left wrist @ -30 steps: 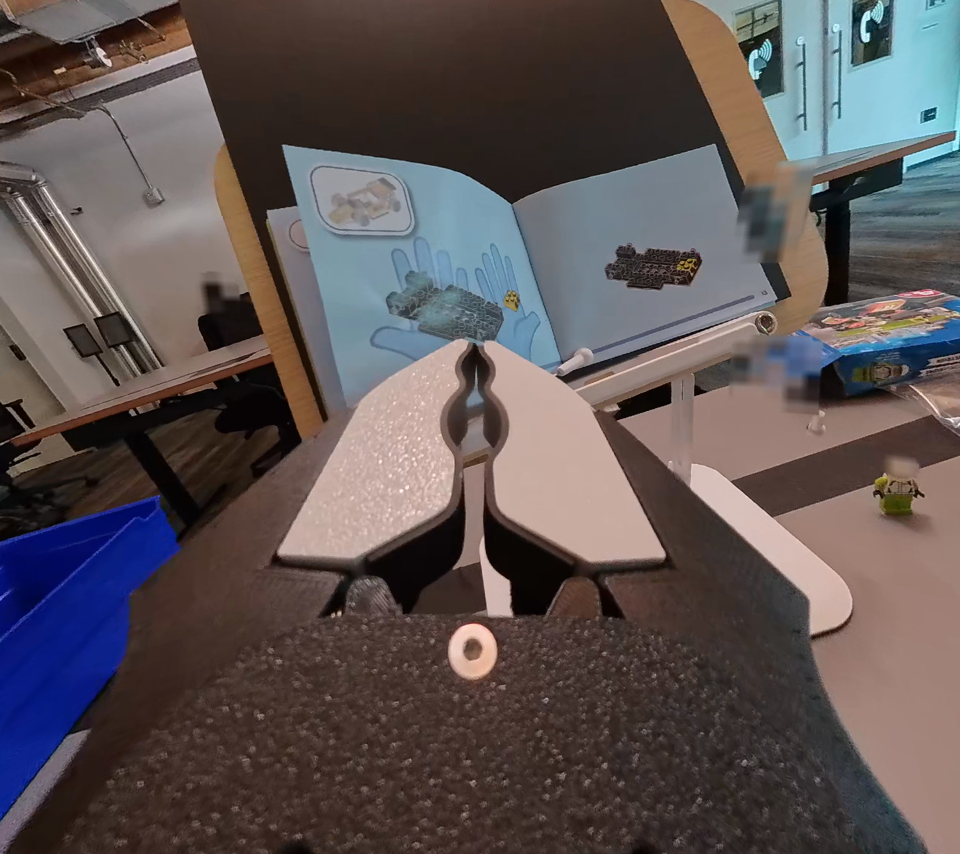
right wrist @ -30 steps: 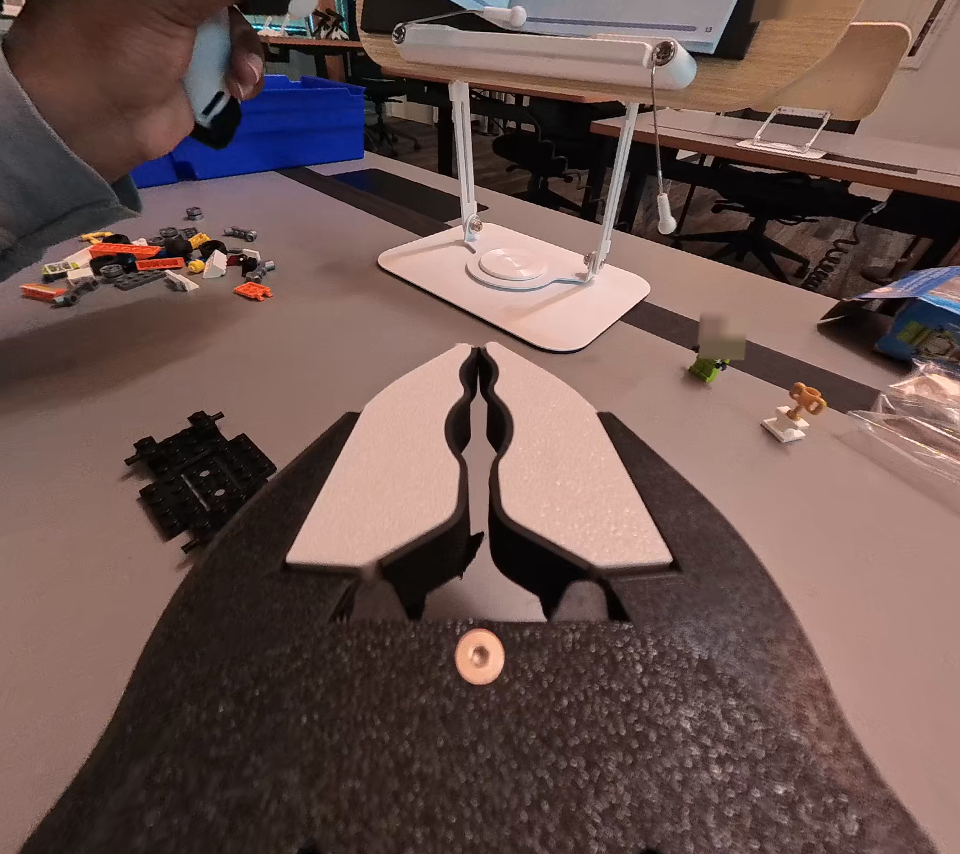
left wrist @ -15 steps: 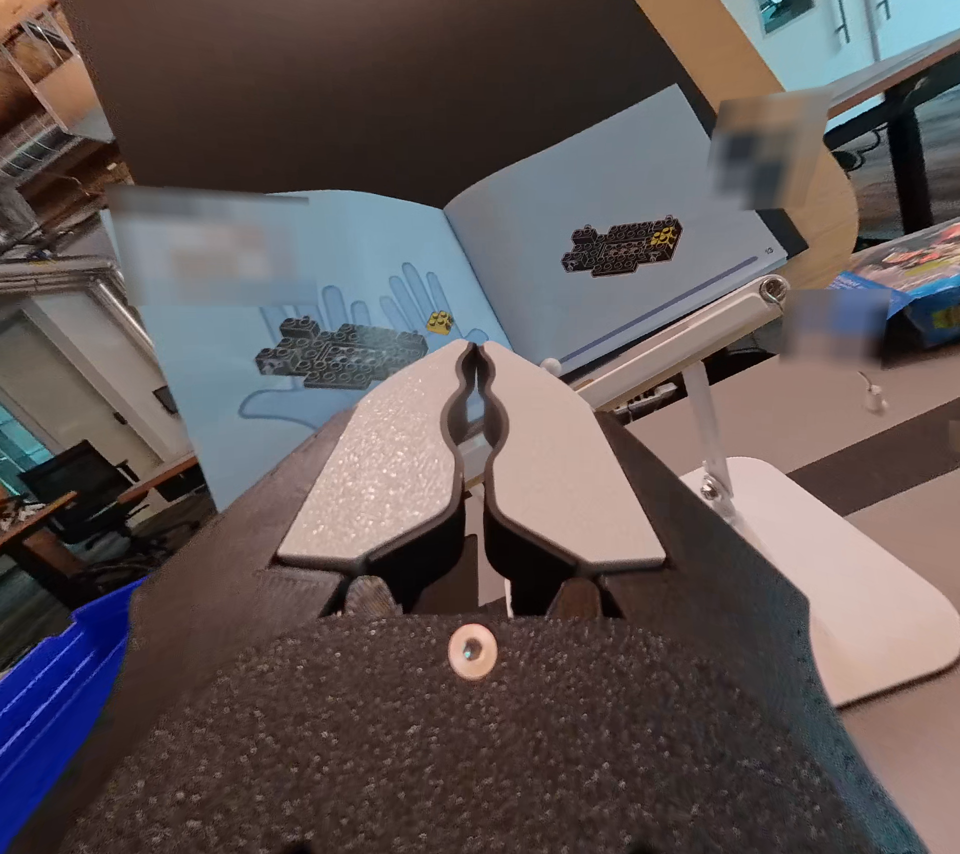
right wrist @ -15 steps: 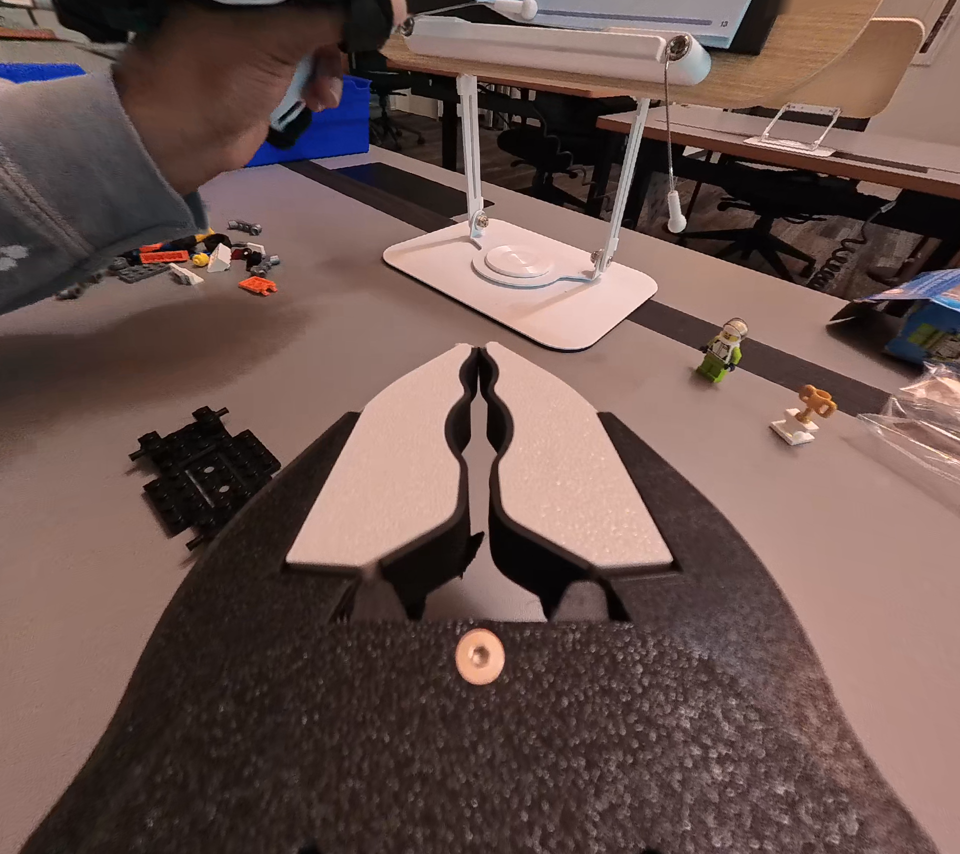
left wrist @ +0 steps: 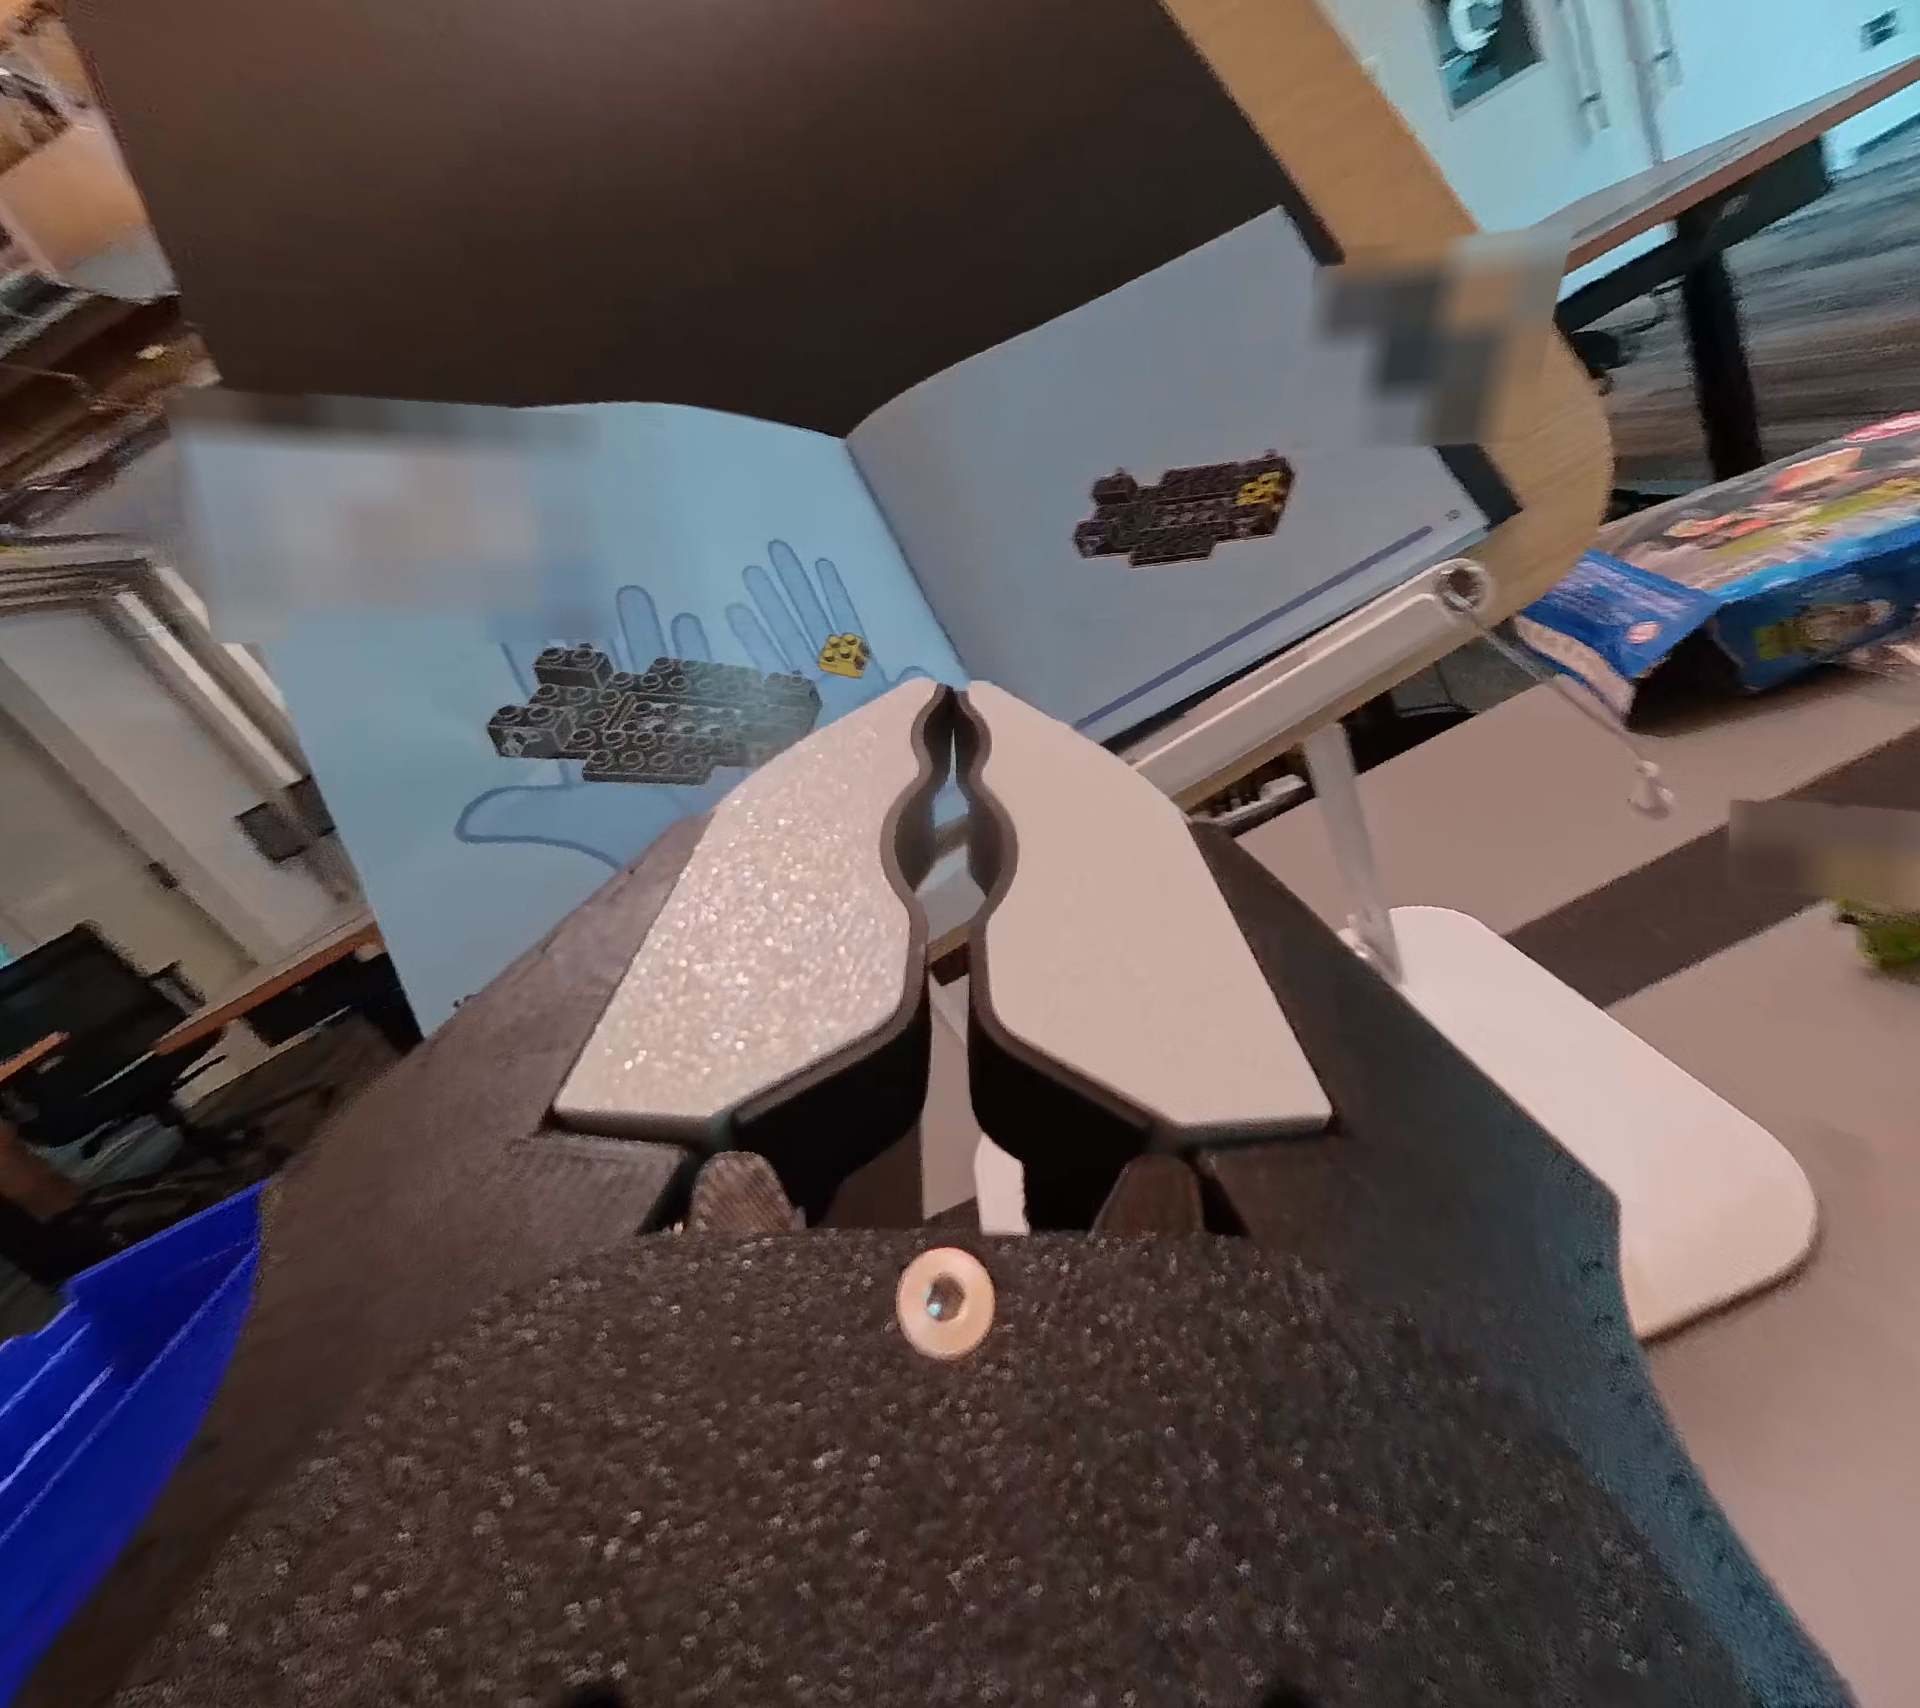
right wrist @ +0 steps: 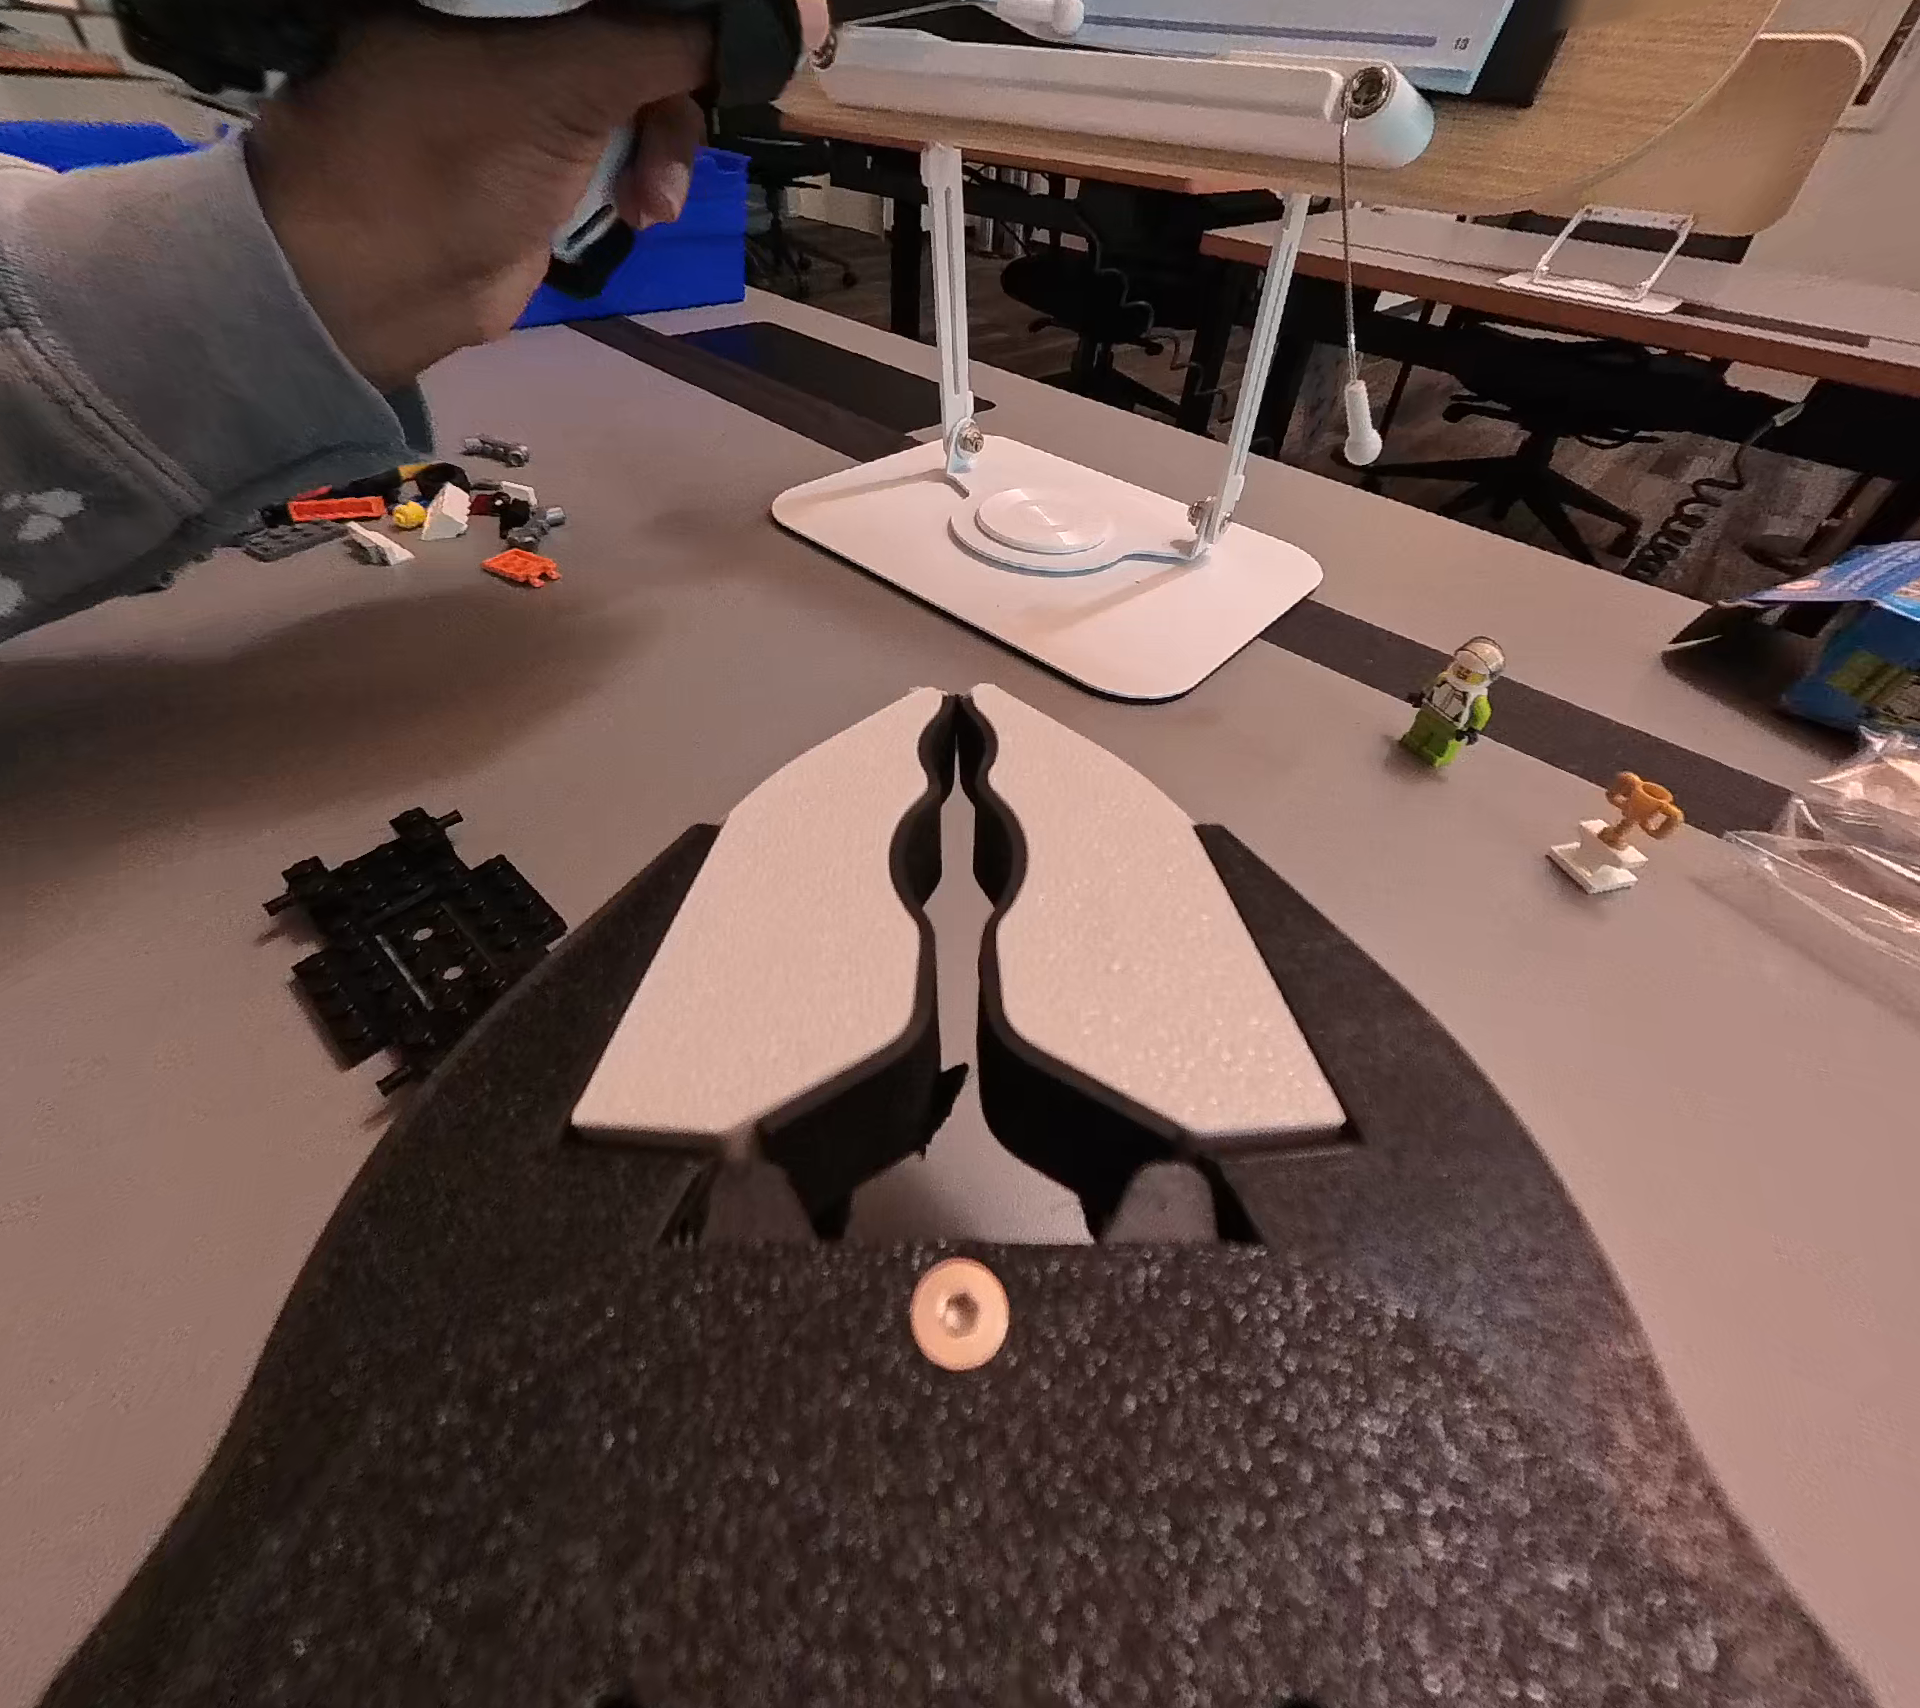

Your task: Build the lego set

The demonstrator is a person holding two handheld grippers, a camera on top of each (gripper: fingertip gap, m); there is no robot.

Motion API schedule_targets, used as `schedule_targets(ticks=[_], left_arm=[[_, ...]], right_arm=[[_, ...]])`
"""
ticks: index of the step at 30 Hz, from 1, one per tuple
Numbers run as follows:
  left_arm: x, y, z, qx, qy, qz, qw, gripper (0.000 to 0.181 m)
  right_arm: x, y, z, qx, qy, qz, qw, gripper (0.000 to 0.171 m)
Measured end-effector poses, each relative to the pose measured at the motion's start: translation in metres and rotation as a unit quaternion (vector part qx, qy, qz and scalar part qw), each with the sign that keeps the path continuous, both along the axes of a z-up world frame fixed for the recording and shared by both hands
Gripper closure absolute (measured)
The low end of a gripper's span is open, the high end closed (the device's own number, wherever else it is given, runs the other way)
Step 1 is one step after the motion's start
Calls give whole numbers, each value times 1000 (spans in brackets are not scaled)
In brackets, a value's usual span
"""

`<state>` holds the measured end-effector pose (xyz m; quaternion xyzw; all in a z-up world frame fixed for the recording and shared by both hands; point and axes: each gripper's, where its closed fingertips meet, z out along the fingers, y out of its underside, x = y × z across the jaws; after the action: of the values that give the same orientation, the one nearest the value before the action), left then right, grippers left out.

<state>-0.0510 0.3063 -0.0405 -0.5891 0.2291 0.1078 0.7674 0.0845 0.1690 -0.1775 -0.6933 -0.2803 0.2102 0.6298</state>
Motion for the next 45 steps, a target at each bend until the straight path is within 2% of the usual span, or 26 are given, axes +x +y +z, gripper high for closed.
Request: schedule_targets(ticks=[5, 12, 16, 20, 26, 34, 45], left_arm=[[7, -34, 7, -36, -15, -95, 995, 181], [-22, -86, -11, -130, -70, -175, 974, 181], [-53, -110, -42, -186, -90, -178, 962, 181], [-82, -133, -73, -211, -67, -148, 964, 181], [-96, -159, -85, -209, -84, -144, 964, 181], [-104, -177, -116, -238, -104, -169, 951, 181], [-103, -168, -129, -222, -84, -175, 955, 180]], right_arm=[[1, 0, 0, -1, 3, -2, 1000, 171], [3, 1, 0, -1, 4, -4, 1000, 171], [2, -1, 0, -4, 4, 4, 1000, 171], [-2, -4, -1, -3, 0, 17, 1000, 170], [-3, -9, 3, 5, 11, 32, 999, 166], [1, -10, 10, 18, 25, 30, 999, 164], [1, -7, 8, 26, 17, 22, 999, 171]])
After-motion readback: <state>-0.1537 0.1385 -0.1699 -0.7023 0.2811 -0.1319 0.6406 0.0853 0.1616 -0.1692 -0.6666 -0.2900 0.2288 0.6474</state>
